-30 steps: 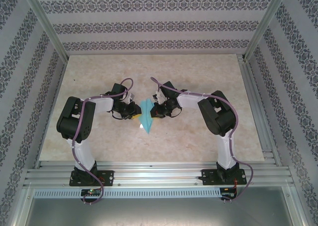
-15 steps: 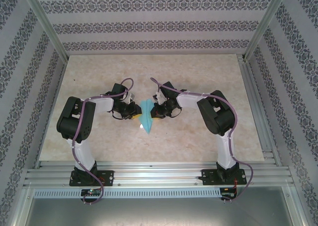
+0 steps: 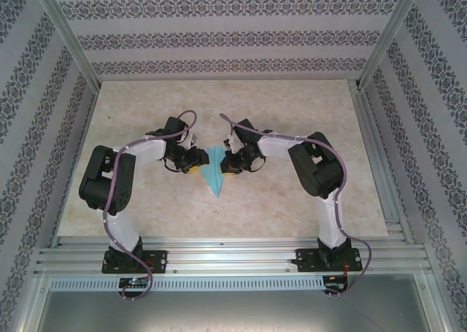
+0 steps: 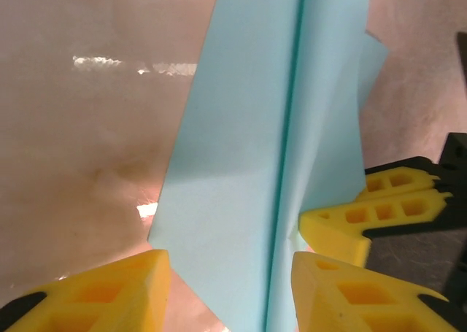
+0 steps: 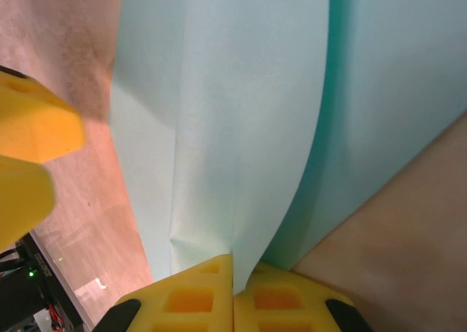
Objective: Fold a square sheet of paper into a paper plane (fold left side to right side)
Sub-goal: Fourth fold the wing at the center of the table.
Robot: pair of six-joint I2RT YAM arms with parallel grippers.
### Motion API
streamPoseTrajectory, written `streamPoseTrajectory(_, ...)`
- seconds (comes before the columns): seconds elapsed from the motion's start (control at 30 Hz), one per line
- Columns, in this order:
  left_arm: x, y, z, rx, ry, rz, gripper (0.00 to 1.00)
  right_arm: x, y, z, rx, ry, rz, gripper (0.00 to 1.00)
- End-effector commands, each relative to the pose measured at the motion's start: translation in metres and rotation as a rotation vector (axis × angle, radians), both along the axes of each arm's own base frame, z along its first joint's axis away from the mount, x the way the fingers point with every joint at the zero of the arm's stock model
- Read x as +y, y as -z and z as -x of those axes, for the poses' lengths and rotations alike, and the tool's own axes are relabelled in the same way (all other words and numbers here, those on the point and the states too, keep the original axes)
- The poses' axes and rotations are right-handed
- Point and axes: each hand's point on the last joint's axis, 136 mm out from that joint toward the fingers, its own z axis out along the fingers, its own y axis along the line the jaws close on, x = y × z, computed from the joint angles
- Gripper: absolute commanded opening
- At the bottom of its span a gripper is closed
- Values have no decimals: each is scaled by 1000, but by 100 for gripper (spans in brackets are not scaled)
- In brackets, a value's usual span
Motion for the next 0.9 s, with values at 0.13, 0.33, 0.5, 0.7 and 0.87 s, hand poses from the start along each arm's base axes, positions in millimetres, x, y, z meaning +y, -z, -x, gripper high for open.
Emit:
streamPoseTrajectory(0.13,-28,-40,1,-57,33,168,26,-25,51,32,99,-30,186,7)
streamPoseTrajectory(0.33,-60,-26,3,-9,49,223,14,-25,50,32,98,-35,184,7)
streamPoseTrajectory(0.5,-58,-6,1,21,28,172,11,-26,51,32,99,-36,188,7)
streamPoseTrajectory(0.7,-61,12,5,56,29,166,10,-26,51,32,99,-37,188,7)
streamPoseTrajectory(0.87,-63,20,6,64,41,151,10,-25,51,32,104,-38,190,7)
